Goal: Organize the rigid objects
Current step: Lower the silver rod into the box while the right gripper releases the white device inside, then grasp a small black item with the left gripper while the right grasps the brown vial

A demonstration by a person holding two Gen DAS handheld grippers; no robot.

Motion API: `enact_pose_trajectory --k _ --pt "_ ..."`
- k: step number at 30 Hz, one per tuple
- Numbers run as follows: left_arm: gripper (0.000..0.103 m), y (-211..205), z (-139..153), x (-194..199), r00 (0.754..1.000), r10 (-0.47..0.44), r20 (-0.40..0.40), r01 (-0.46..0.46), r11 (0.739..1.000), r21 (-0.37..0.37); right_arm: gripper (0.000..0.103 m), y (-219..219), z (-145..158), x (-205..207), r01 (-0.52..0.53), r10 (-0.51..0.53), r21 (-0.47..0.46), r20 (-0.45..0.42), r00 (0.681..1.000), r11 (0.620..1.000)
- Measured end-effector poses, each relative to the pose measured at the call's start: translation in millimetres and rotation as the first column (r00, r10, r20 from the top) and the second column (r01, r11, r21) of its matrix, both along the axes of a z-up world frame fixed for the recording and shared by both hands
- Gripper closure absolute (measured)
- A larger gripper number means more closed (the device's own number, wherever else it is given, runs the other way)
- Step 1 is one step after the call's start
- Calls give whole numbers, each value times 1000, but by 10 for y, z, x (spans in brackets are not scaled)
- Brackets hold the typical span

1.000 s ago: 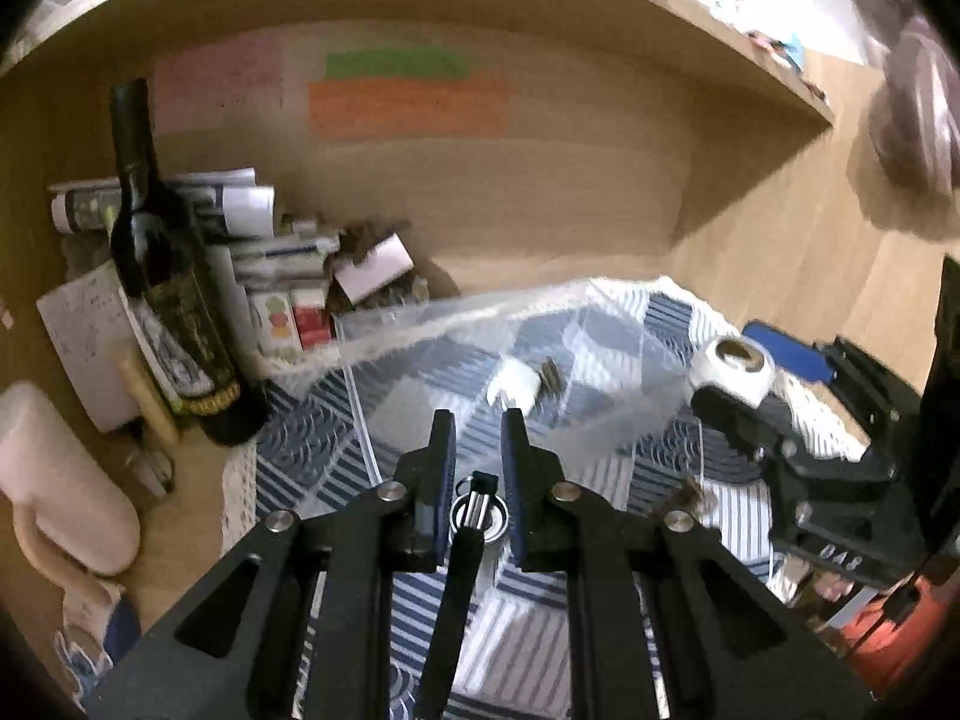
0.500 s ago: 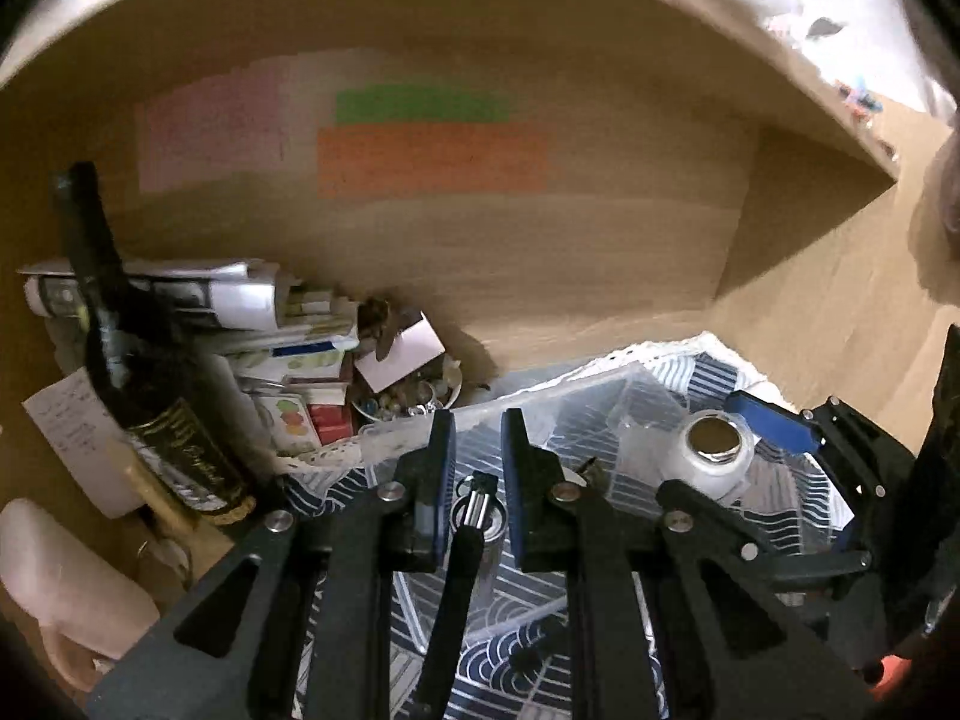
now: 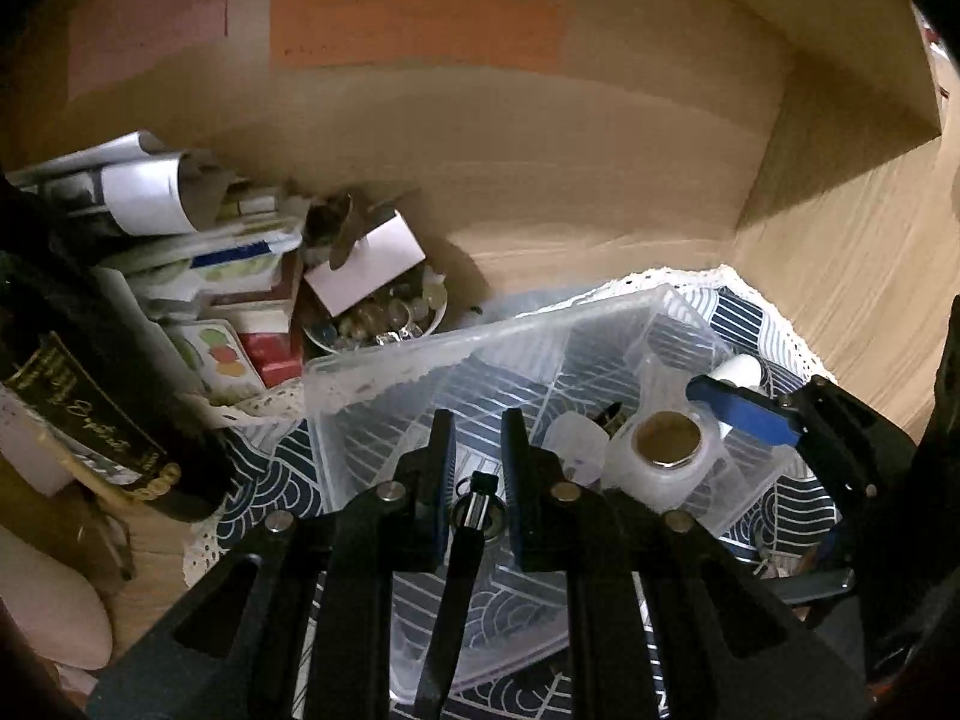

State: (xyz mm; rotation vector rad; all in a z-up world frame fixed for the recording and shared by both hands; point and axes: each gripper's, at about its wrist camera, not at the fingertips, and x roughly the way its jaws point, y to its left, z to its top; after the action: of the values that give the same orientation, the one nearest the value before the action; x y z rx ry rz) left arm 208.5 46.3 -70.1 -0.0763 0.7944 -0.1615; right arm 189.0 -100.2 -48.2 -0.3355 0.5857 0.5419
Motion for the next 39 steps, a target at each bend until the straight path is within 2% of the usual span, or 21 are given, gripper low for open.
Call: enact_pose_trajectory --k 8,11,13,16,19,21,23,27,34,35,39 --pt "89 54 -146 77 999 18 -50 -18 1000 -12 41 142 -97 106 -8 8 -42 -11 1000 999" --pt "88 66 -148 45 998 20 -51 -21 1000 -4 41 187 -170 142 -14 12 -57 -47 999 998" --pt "84 69 -137 18 999 20 -50 -20 1000 -3 41 187 -217 163 -15 10 -62 -72 997 998" --pt "75 78 -78 -29 999 26 -39 -26 1000 2 41 171 -194 126 -2 -1 -61 -52 999 998" --pt "73 88 3 -84 999 25 -28 -25 1000 0 41 147 -114 82 -4 1 -45 -48 999 999" --pt "66 90 80 -141 1000 26 -15 -26 1000 -3 41 121 -56 38 1 -2 -37 -42 999 999" --pt "51 86 149 -189 1000 30 5 -30 1000 -1 40 93 -7 -4 3 -4 -26 -37 999 1000" --pt "41 60 320 -357 997 39 66 -41 999 30 35 -2 107 -144 17 -17 -3 -14 1000 1000" --pt "13 -4 426 -732 992 41 115 -48 997 57 29 -322 260 -379 59 -59 36 -2 998 998" --pt "10 -19 416 -788 992 40 118 -47 997 59 29 -371 269 -414 66 -66 39 -2 998 997" --pt "9 -97 297 -953 995 33 98 -41 995 86 27 -576 256 -563 106 -105 40 -20 994 994"
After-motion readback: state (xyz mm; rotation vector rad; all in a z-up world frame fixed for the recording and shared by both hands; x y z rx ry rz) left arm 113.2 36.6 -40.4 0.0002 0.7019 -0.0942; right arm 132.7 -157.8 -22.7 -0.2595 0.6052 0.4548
